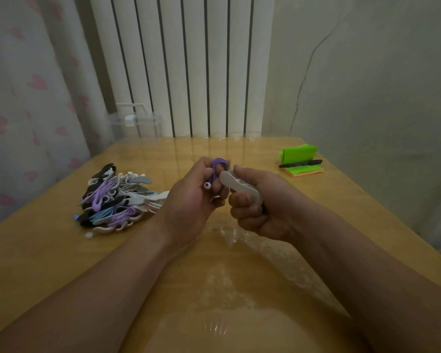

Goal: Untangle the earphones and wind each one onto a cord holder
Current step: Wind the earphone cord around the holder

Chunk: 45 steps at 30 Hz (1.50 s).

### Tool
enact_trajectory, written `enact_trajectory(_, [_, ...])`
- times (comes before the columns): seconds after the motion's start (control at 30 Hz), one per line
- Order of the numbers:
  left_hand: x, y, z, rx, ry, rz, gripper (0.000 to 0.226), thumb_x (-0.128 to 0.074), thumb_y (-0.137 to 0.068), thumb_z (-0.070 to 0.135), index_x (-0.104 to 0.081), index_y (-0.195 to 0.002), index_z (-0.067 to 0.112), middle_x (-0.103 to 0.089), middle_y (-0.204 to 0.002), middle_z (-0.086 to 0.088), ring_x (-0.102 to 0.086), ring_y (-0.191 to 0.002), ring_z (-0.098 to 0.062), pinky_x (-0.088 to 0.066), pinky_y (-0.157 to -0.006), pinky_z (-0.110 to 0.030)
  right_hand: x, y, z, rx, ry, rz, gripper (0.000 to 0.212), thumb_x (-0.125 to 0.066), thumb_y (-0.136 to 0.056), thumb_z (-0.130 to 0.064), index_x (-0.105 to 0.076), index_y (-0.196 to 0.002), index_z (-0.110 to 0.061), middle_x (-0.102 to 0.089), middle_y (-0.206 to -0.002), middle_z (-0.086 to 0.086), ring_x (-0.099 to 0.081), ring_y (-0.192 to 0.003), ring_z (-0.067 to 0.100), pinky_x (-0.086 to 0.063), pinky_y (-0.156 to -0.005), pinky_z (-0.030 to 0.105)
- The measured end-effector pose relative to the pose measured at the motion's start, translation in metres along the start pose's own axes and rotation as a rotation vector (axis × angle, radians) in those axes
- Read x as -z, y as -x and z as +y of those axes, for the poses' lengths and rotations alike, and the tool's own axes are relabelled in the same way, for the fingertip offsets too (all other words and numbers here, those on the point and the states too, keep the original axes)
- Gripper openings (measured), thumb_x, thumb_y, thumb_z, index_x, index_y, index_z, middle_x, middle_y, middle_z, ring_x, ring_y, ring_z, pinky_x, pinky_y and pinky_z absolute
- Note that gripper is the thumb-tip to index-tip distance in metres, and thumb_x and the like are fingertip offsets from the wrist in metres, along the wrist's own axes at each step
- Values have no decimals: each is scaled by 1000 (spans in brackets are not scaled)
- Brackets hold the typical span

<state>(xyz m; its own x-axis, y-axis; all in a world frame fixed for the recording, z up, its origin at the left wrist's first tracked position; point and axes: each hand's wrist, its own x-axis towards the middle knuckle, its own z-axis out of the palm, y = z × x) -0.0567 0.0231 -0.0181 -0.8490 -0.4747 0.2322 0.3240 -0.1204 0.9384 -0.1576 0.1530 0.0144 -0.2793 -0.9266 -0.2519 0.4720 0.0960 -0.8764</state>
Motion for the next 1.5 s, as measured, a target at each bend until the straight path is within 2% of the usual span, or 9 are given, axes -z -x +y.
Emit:
enact_trajectory(0.3, [4,-3,3,6,114,-3,22,-34,-100,18,-50,-85,15,-37,-72,-5,-46,-68,-16,-41,-81,-38,-3,0,4,8,-19,-36,41,-40,-110,-45,-63,-97,-13,-39,-55,-2,-30,-37,5,-21,-31,15])
enact_trajectory(0.47, [4,-4,4,-18,93,11,20,-35,-97,15,-48,-82,15,-31,-74,-8,-38,-71,-18,-40,-75,-34,-6,3,4,66,81,78,36,-42,-110,-44,-60,-102,-14,-41,-54,-1,-29,-39,8,-18,-36,18])
enact_trajectory(0.7, [-6,4,4,-127,-296,34,26,-32,-102,14,-49,-81,14,-34,-73,-12,-35,-72,-26,-37,-75,-42,-8,-1,6,151,216,256,42,-46,-108,-46,-63,-123,-11,-46,-56,2,-33,-44,13,-23,-40,23])
enact_trajectory(0.9, [-14,10,4,-198,-424,22,27,-31,-101,18,-50,-82,15,-45,-75,-10,-42,-77,-30,-39,-78,-49,-15,3,6,264,377,379,52,-39,-109,-51,-70,-105,-9,-50,-56,1,-37,-46,13,-27,-46,26])
enact_trajectory(1.1, [-24,18,12,-399,-567,7,27,-32,-96,17,-50,-80,5,-51,-75,-9,-45,-71,-10,-39,-66,-16,-21,8,6,513,577,497,47,-34,-107,-58,-65,-97,-25,-65,-92,0,-59,-84,14,-47,-73,31])
enact_trajectory(1.27, [-34,23,7,-677,-629,-15,23,-35,-97,23,-50,-86,10,-49,-79,-1,-45,-71,-15,-39,-64,-23,-31,11,8,578,314,429,46,-41,-101,-64,-68,-104,-27,-73,-102,16,-70,-93,28,-58,-82,40])
enact_trajectory(1.37, [-32,21,4,-840,-840,29,21,-38,-99,21,-52,-90,8,-48,-85,-5,-44,-73,-24,-41,-63,-39,-33,12,7,534,62,312,49,-51,-99,-60,-72,-110,-17,-76,-104,20,-76,-99,30,-59,-90,42])
enact_trajectory(1.43, [-31,22,4,-857,-975,36,19,-46,-100,33,-51,-96,15,-48,-90,-1,-44,-77,-21,-42,-66,-38,-32,14,5,495,-43,264,45,-54,-98,-58,-71,-112,-18,-80,-98,10,-78,-96,23,-62,-86,38])
enact_trajectory(1.5, [-31,25,5,-761,-1051,-5,37,-56,-95,58,-48,-106,24,-48,-99,4,-48,-84,-16,-46,-70,-29,-28,16,2,409,-94,279,46,-56,-98,-59,-71,-111,-17,-79,-90,8,-77,-85,20,-62,-74,32])
